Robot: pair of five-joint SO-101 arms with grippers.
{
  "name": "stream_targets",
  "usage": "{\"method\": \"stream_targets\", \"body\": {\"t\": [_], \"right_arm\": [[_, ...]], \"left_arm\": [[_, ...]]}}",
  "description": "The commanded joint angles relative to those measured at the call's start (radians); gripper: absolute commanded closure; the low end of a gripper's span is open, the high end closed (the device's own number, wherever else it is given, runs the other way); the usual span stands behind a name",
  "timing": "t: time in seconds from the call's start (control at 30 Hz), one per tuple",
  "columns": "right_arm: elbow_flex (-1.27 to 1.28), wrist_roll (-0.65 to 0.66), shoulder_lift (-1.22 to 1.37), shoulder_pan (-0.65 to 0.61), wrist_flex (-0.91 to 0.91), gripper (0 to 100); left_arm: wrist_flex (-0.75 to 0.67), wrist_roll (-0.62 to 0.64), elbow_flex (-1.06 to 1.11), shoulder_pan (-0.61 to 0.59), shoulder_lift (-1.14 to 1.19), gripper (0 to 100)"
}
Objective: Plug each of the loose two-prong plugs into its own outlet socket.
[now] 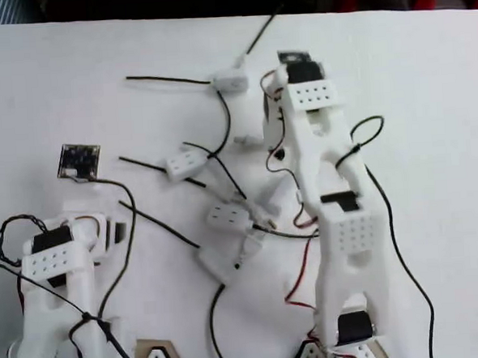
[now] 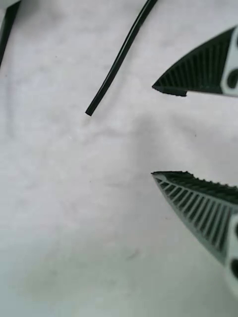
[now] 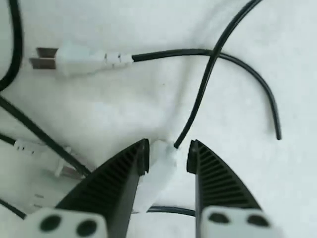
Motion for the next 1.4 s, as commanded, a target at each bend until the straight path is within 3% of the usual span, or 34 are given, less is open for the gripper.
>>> {"method": "stream_targets", "body": {"t": [0.0, 0.2, 0.47, 0.83, 1.1, 1.37], "right_arm": [[0.075, 0.091, -0.211, -0.036, 0.015, 87.4], [0.285, 0.265, -0.352, -0.16, 0.013, 78.9], [0.344, 0.526, -0.358, -0.355, 0.008, 78.6], [0.338, 0.534, -0.189, -0.483, -0.145, 78.7], [0.252, 0.534, -0.042, -0.44, -0.176, 78.8], [0.109, 0.534, 0.14, -0.394, -0.17, 86.4]], "left_arm": [[-0.018, 0.005, -0.008, -0.004, -0.028, 75], [-0.018, 0.005, -0.008, -0.004, -0.028, 75], [-0.018, 0.005, -0.008, -0.004, -0.028, 75], [-0.018, 0.005, -0.008, -0.004, -0.028, 75], [-0.018, 0.005, -0.008, -0.004, -0.028, 75], [-0.018, 0.005, -0.008, -0.004, -0.028, 75]]}}
